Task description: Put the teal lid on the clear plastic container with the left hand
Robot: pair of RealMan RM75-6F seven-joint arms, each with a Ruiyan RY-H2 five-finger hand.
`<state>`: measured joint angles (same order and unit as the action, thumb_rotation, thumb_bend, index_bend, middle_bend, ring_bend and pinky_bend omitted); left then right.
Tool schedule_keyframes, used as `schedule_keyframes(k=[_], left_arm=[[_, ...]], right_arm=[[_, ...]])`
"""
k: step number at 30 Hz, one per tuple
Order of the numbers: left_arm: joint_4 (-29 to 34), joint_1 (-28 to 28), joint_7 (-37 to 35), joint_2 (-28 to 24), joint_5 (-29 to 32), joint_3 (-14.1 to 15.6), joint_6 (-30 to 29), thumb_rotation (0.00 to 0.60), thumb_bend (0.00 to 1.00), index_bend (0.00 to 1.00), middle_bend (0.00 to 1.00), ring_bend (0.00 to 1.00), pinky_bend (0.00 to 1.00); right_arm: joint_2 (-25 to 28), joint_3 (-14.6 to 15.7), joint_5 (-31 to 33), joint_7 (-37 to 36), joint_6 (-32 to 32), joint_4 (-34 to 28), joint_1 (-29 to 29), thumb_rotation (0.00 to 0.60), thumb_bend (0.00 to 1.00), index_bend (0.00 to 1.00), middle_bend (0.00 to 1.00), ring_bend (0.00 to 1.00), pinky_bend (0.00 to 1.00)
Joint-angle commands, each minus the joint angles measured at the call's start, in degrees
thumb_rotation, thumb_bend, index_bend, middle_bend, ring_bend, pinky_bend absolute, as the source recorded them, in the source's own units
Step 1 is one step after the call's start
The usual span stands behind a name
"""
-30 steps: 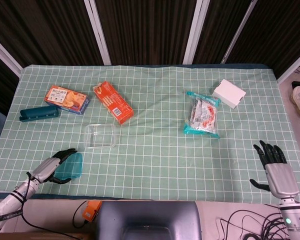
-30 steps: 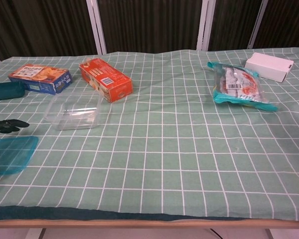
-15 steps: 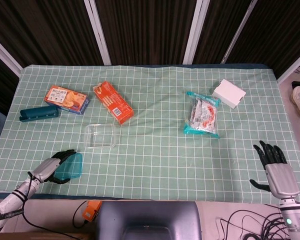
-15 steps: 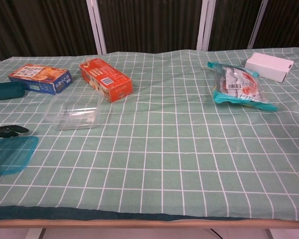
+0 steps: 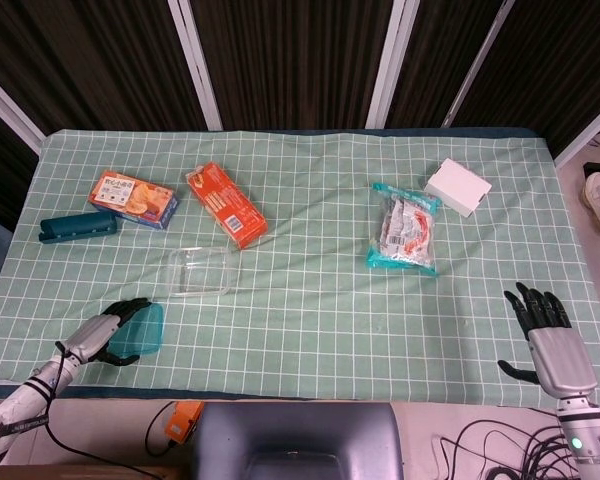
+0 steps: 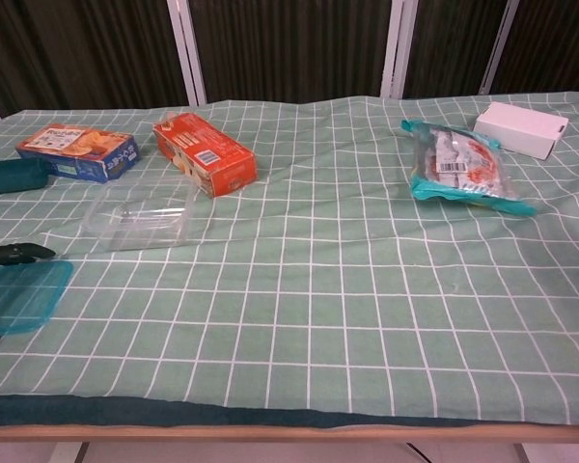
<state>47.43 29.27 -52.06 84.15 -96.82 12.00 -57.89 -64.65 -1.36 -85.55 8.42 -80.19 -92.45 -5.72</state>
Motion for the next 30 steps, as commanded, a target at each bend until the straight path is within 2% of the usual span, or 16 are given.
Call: schedule_keyframes(k=[1,6,8,13,17,30], left_arm=[[0.06,0.09,0.67,0.01,0.33,-0.02,0.47,0.600,0.21,0.00,0.00,0.00,0.00],[0.28,0.05,2.39,-0.01,1.02,-0.24,1.03,0.600,0.21,0.00,0.01,0.00,0.01],[0.46,0.02,3.02,-0.01,1.26,-0.33,1.18,0.600,0.21,0.00,0.07,0.04,0.07],[0.68,-0.36,5.15,0.28,2.11,-1.00,0.84,0.600,0.22,0.11,0.33,0.26,0.33],[1.12,-0.64,6.59,0.22,2.73,-1.49,0.58,0.600,0.23,0.17,0.44,0.38,0.46],[3.45,-1.08,9.62,-1.02,3.15,-1.90,-0.29,0.600,0.23,0.22,0.57,0.50,0.55]], right_arm=[[0.01,0.05,-0.06,-0.01,0.06,0.03,-0.03,0.600,0.15,0.00,0.00,0.00,0.00],[0.09,0.18,-0.24,-0.10,0.24,-0.01,-0.11,0.600,0.15,0.00,0.00,0.00,0.00],[0.10,0.21,-0.28,-0.14,0.21,0.01,-0.10,0.600,0.15,0.00,0.00,0.00,0.00],[0.11,0.27,-0.33,-0.13,0.38,-0.05,-0.18,0.600,0.15,0.00,0.00,0.00,0.00],[0.12,0.27,-0.37,-0.22,0.32,-0.05,-0.17,0.600,0.15,0.00,0.00,0.00,0.00],[0.19,0.37,-0.57,-0.52,0.20,-0.02,-0.13,0.600,0.15,0.00,0.00,0.00,0.00]])
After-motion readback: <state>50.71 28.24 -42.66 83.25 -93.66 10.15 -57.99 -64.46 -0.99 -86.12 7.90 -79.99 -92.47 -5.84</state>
